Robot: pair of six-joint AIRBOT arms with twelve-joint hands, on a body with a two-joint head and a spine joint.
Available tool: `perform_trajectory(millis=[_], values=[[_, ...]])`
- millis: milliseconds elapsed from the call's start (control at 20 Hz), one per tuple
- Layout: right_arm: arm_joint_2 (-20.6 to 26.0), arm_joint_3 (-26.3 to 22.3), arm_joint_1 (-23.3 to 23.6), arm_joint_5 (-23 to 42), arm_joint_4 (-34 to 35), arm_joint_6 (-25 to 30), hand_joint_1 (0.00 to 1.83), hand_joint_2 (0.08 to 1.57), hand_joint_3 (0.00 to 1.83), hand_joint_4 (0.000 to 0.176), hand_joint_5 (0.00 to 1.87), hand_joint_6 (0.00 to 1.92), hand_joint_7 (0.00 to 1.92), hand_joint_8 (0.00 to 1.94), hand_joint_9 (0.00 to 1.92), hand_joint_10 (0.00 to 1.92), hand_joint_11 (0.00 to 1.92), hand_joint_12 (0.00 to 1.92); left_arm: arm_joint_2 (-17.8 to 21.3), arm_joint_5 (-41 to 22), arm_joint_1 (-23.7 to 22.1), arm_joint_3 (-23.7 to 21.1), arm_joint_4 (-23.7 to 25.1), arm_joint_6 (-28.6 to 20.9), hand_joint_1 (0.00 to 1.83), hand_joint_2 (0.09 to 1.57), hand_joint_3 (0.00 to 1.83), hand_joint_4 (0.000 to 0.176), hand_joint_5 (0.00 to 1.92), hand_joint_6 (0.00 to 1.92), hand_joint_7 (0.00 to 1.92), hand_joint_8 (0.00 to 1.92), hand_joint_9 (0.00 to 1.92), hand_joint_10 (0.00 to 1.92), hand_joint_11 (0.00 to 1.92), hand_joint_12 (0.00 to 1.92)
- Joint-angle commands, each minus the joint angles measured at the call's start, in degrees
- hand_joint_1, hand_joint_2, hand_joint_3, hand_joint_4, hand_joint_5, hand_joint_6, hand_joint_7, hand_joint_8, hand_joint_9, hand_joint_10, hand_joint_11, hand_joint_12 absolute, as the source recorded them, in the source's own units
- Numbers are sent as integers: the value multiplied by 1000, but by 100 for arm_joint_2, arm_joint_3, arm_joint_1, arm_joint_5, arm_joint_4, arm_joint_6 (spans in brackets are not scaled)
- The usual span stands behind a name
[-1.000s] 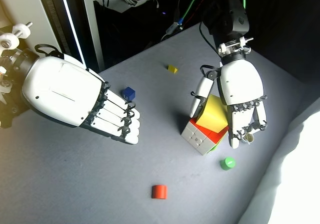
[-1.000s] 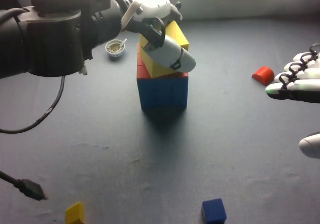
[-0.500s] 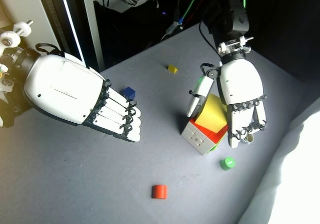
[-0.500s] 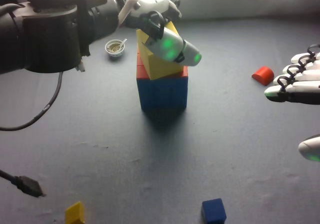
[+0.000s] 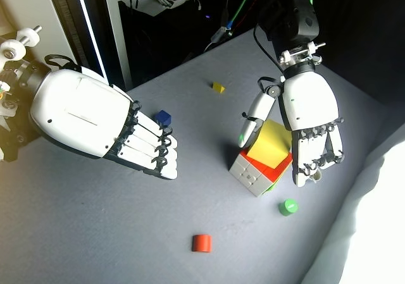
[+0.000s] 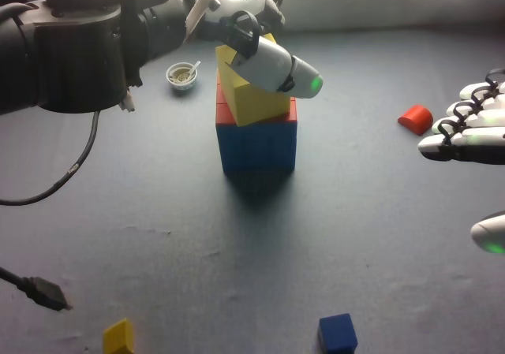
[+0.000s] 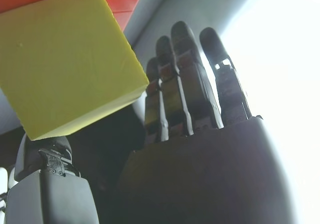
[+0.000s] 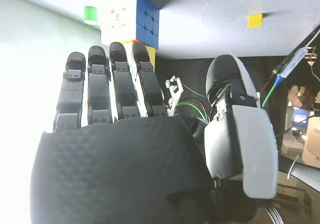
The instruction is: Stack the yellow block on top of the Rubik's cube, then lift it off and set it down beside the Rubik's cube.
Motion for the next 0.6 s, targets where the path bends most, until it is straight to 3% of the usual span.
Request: perform_trajectory(millis=[0, 250, 500, 550], values=[[40, 77, 103, 529, 33, -12, 64, 1245, 0, 0, 146, 7, 126, 7, 83, 9, 15, 7, 76, 29, -71, -3, 206, -25, 120, 966, 0, 0, 336, 3, 485, 1, 508, 1, 19, 1008], [-104, 646, 84, 1048, 492, -15, 66, 1238, 0, 0, 158, 11, 143, 10, 101, 12, 29, 19, -30, 118, -64, 150, 203, -39, 108, 950, 0, 0, 212, 0, 336, 1, 344, 0, 0, 814], [-130, 742, 41, 976, 503, -21, 61, 1236, 0, 0, 149, 3, 135, 4, 86, 2, 9, 21, -64, 135, -80, 300, 191, -94, 48, 926, 0, 0, 146, 0, 250, 0, 260, 0, 0, 594], [-130, 741, 41, 965, 503, -21, 61, 1236, 0, 0, 149, 3, 138, 5, 91, 4, 10, 23, -90, 146, -100, 355, 189, -93, 55, 909, 0, 0, 166, 5, 266, 5, 282, 7, 0, 664]])
